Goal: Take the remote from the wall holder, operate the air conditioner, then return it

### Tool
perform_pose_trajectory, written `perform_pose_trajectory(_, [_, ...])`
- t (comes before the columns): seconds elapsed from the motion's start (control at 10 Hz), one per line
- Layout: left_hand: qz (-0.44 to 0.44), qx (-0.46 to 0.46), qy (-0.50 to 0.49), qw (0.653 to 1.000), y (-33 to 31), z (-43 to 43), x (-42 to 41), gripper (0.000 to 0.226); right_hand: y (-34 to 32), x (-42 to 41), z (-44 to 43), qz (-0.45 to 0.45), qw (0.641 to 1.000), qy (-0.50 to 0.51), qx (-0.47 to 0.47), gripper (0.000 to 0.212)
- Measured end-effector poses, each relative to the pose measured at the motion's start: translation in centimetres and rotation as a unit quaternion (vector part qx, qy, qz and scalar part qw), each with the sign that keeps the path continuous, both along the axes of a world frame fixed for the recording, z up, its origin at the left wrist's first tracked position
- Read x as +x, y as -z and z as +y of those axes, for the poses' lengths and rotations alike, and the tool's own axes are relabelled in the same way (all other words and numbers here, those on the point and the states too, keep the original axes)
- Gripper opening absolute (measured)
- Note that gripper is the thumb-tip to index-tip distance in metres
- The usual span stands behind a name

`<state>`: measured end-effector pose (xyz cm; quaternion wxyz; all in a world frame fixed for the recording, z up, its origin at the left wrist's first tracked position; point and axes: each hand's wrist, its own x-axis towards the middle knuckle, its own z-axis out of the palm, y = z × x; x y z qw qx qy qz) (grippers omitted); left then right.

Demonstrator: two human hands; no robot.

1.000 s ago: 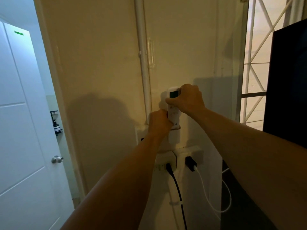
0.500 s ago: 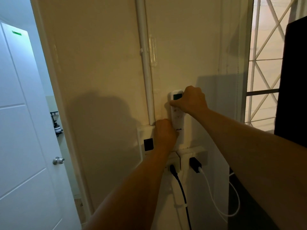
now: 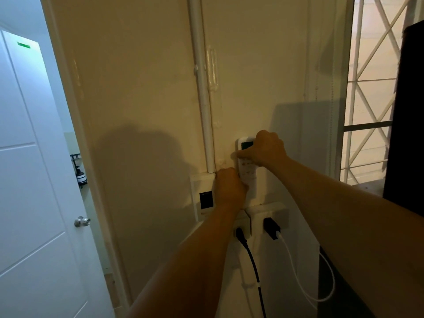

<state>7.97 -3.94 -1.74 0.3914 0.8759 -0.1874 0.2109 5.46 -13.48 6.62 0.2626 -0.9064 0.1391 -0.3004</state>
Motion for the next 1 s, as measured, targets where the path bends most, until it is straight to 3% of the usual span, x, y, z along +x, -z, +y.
perform_pose_trajectory(0.2, [-0.008, 0.009, -0.005, 1.0, -0.1, 0.0, 0.0, 0.014, 0.9, -0.4, 0.3, -0.003, 1.0, 0.014, -0.001, 0.077])
perform_pose_trajectory(0.4, [-0.001, 0.054, 0.025, 0.998, -0.7, 0.3, 0.1, 0.022, 1.4, -0.3, -0.6, 0.031, 0.999, -0.036, 0.024, 0.066])
perform_pose_trajectory(0.6, [-0.005, 0.121, -0.006, 0.993, -1.3, 0.9, -0.7, 0.016, 2.8, -1.6, -1.9, 0.046, 0.987, -0.118, 0.098, 0.036])
perform_pose_trajectory(0.8, [-0.032, 0.151, -0.022, 0.988, -3.2, 1.8, -2.6, 0.012, 1.9, -3.5, -1.9, 0.126, 0.983, -0.124, 0.042, 0.04])
perform_pose_trajectory(1.0, [-0.039, 0.196, -0.033, 0.979, -4.8, 3.5, -5.6, 0.036, 2.2, -5.0, -0.7, 0.199, 0.974, -0.11, -0.006, 0.047])
